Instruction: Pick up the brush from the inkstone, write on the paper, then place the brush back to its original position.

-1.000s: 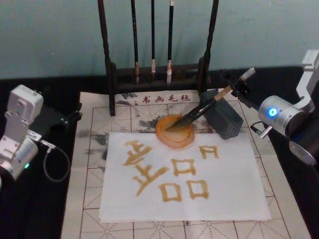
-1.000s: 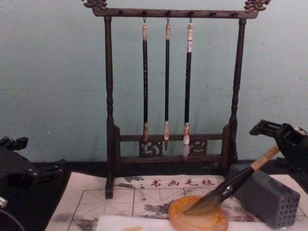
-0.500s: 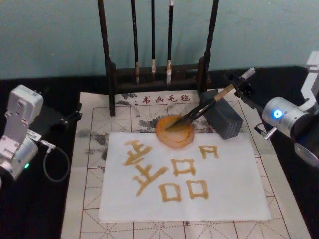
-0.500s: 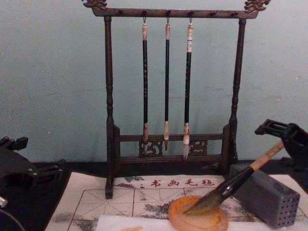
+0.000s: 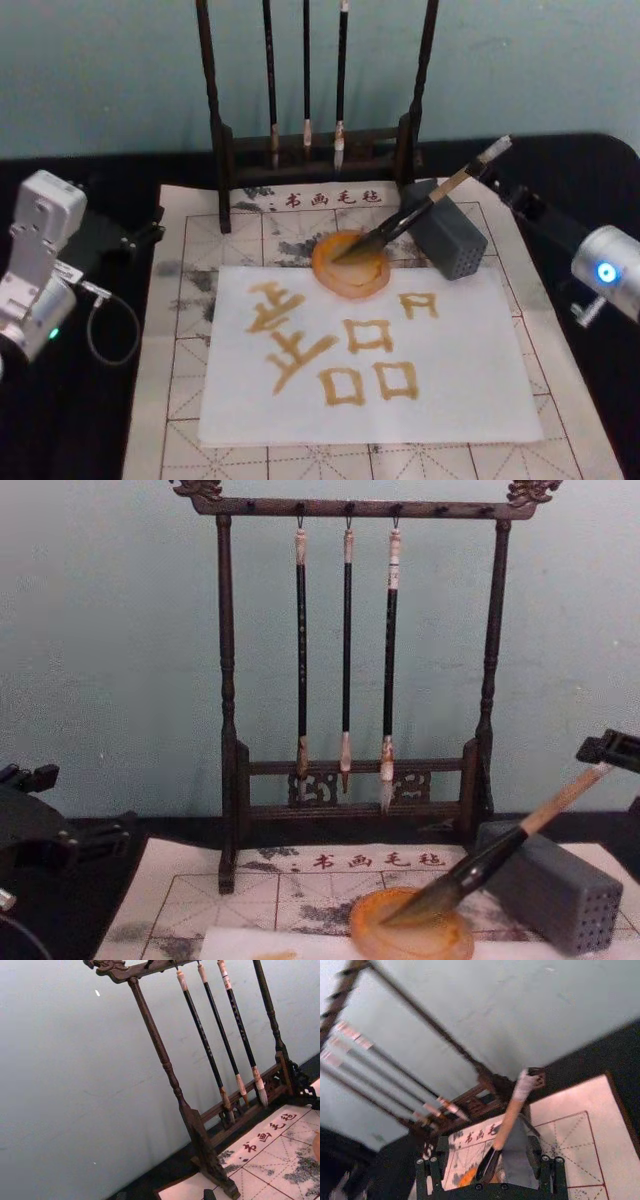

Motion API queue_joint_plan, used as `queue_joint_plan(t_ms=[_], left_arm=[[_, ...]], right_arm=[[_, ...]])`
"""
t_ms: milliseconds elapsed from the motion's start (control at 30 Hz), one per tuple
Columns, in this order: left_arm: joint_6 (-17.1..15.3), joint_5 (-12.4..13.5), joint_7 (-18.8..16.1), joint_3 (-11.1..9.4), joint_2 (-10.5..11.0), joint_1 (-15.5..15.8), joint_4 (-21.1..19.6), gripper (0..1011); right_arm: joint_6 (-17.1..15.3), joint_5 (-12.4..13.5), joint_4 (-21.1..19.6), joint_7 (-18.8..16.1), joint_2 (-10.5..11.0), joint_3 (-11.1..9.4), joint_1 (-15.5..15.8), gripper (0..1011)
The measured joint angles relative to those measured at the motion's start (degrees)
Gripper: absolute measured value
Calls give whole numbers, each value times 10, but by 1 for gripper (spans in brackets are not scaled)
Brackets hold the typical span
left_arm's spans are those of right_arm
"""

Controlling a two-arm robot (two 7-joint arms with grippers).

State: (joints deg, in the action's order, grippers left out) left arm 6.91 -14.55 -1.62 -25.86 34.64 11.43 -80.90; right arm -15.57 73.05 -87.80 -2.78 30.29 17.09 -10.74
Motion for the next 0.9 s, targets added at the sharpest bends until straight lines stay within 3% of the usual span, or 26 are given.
queue_joint_plan(t_ms=[167,367,400,600,900], left_arm=[[0,0,0,0,0,0,0,1001],[0,0,0,0,0,0,0,1001],[0,0,0,0,0,0,0,1001],[0,0,0,0,0,0,0,1001],[0,0,0,0,0,0,0,1001]], right_arm=[[45,-66,-22,-69,49,28,20,1000],[72,-132,-34,-110,82,51,26,1000],[77,-153,-36,-115,88,56,26,1000],[96,-221,-36,-126,100,76,25,1000],[143,-306,-16,-131,94,95,24,1000]])
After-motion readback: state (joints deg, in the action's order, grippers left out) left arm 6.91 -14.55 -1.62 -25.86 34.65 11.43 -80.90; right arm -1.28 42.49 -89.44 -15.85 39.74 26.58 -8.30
